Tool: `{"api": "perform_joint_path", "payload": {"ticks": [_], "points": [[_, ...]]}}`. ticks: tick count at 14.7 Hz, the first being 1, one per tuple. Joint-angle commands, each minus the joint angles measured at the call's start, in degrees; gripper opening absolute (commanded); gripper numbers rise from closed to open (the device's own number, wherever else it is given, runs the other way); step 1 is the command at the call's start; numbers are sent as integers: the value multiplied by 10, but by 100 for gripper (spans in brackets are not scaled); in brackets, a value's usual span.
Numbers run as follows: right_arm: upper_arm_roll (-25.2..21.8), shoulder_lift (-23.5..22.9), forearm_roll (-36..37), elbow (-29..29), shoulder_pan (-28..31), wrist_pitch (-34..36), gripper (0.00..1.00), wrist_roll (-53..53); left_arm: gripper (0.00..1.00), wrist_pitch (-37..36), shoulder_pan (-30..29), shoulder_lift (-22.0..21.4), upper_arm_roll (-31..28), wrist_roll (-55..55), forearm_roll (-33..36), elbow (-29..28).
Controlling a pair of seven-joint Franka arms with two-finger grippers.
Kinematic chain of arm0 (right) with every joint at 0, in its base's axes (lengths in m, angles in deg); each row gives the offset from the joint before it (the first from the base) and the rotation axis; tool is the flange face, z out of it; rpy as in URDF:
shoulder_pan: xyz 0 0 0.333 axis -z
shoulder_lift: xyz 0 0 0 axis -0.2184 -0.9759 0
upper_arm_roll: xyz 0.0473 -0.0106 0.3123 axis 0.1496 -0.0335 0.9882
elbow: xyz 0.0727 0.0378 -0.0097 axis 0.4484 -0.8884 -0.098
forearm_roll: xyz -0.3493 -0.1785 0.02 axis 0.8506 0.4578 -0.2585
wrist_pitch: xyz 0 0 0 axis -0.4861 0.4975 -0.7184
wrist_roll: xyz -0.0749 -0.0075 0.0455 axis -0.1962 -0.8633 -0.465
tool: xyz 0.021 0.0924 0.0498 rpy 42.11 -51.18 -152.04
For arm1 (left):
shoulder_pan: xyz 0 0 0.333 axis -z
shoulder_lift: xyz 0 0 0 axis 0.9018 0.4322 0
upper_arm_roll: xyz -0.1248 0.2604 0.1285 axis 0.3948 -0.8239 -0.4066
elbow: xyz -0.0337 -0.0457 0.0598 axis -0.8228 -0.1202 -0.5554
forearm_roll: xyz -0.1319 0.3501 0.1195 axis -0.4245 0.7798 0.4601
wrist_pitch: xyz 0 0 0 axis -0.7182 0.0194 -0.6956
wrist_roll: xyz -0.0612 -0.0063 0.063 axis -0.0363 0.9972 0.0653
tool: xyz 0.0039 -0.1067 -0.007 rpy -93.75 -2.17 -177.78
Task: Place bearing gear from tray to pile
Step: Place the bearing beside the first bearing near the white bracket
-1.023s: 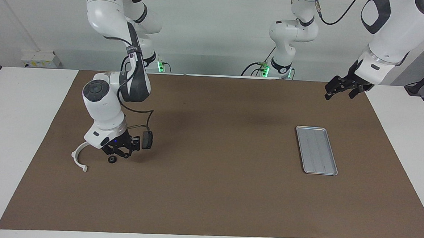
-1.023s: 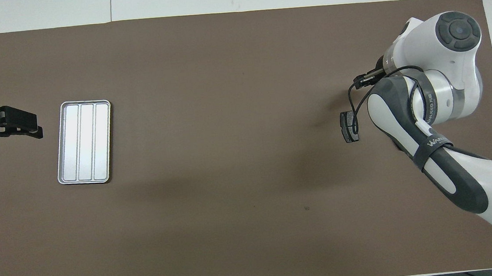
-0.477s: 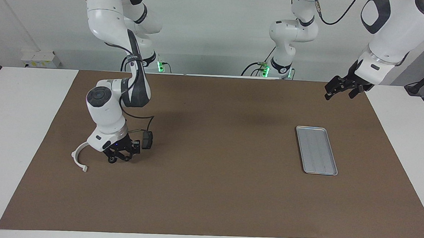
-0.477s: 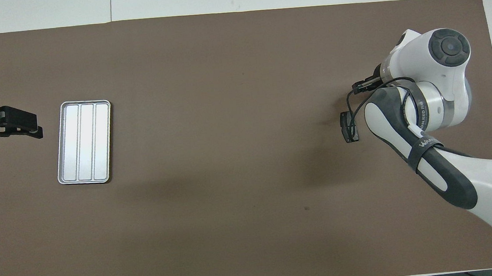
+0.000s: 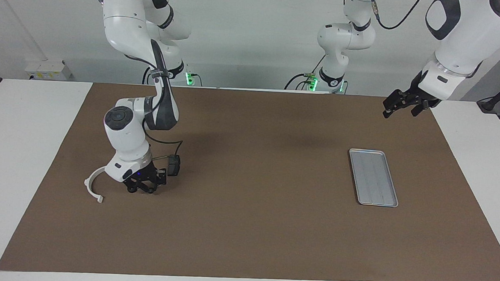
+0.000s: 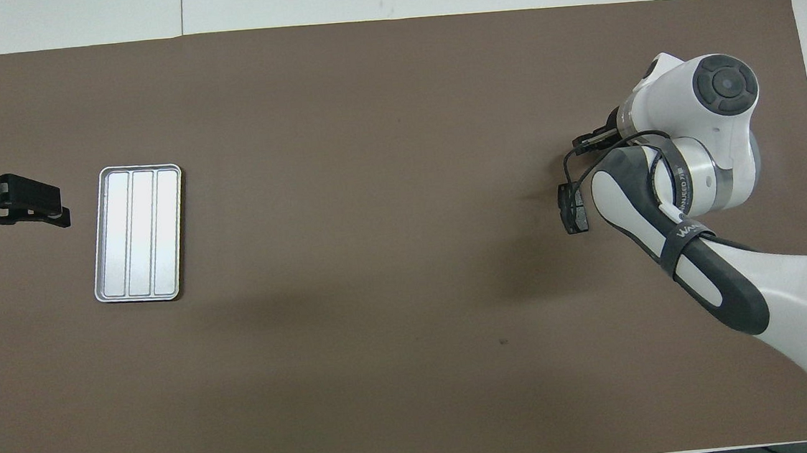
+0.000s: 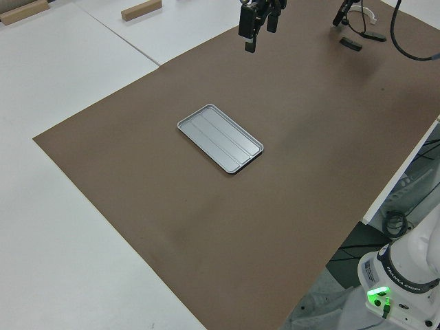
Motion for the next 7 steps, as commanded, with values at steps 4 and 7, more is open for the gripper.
{"api": "perform_joint_path", "payload": {"ticks": [4, 7], "points": [[6, -6, -3, -5, 8, -14, 0, 8, 100, 3, -8, -11, 7, -1, 3, -11], [6, -10, -3, -5, 8, -14, 0, 5, 100, 3, -8, -11, 7, -1, 3, -11]]}}
